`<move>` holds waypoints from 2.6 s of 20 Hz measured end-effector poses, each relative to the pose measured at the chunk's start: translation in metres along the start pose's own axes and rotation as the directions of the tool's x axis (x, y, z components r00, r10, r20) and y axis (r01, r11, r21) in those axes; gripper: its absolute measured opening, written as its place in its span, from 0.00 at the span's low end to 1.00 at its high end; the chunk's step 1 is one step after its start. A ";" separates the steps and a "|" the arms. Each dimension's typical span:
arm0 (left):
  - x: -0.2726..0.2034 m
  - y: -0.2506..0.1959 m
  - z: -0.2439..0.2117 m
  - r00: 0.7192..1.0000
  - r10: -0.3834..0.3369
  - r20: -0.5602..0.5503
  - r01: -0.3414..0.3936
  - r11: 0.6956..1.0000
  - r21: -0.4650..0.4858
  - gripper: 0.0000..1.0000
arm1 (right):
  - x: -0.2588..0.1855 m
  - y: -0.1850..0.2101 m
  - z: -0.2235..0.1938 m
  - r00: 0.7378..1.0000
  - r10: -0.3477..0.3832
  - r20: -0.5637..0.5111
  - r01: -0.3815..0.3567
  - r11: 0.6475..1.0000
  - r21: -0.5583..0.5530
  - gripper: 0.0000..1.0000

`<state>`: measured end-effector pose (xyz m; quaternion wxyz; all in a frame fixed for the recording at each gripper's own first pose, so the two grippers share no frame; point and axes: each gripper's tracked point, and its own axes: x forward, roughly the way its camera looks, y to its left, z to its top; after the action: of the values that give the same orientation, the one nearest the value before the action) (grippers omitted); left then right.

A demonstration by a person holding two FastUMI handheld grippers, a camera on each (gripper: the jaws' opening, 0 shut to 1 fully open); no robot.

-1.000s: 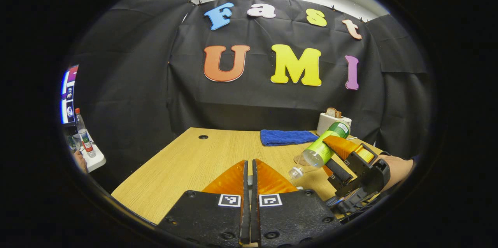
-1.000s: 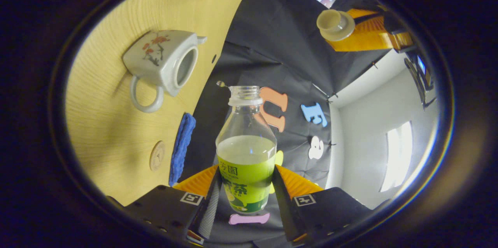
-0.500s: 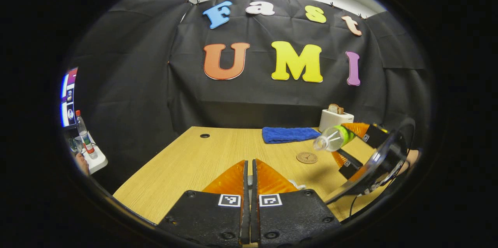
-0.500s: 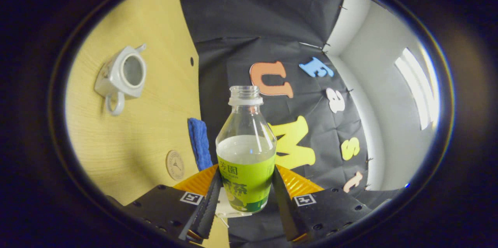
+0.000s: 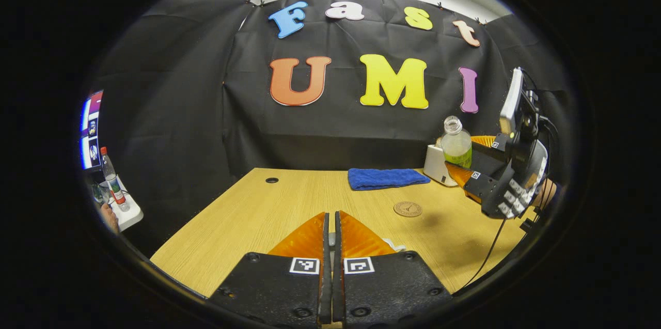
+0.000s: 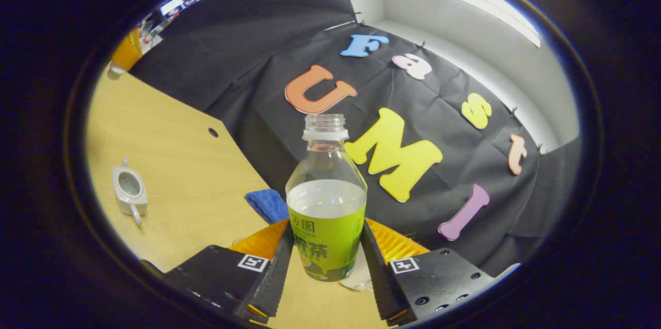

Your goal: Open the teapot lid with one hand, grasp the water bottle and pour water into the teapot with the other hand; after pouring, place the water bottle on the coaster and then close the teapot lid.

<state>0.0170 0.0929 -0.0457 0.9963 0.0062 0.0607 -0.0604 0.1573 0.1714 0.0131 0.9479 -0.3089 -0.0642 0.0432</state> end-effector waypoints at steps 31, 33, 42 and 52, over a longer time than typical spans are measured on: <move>0.008 -0.028 0.000 0.999 -0.052 -0.003 0.052 0.998 0.022 0.04 | 0.098 0.087 -0.075 0.939 0.295 -0.175 -0.100 0.724 0.682 0.85; 0.009 -0.029 -0.001 0.998 -0.057 0.001 0.057 0.998 0.025 0.04 | 0.088 0.087 -0.070 0.935 0.318 -0.157 -0.127 0.715 0.687 0.94; 0.023 -0.051 -0.006 0.995 -0.098 0.006 0.098 0.995 0.011 0.04 | 0.010 0.021 -0.050 0.974 0.216 -0.062 -0.118 0.727 0.677 0.95; 0.057 -0.079 -0.034 0.988 -0.156 -0.008 0.156 0.987 -0.024 0.05 | -0.135 -0.090 -0.069 0.993 -0.049 -0.110 0.103 0.814 0.572 0.95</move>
<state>0.0599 0.0081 -0.0865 0.9882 -0.0101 0.0668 -0.1376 0.0375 0.0428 -0.0018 0.9998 -0.0064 -0.0174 0.0087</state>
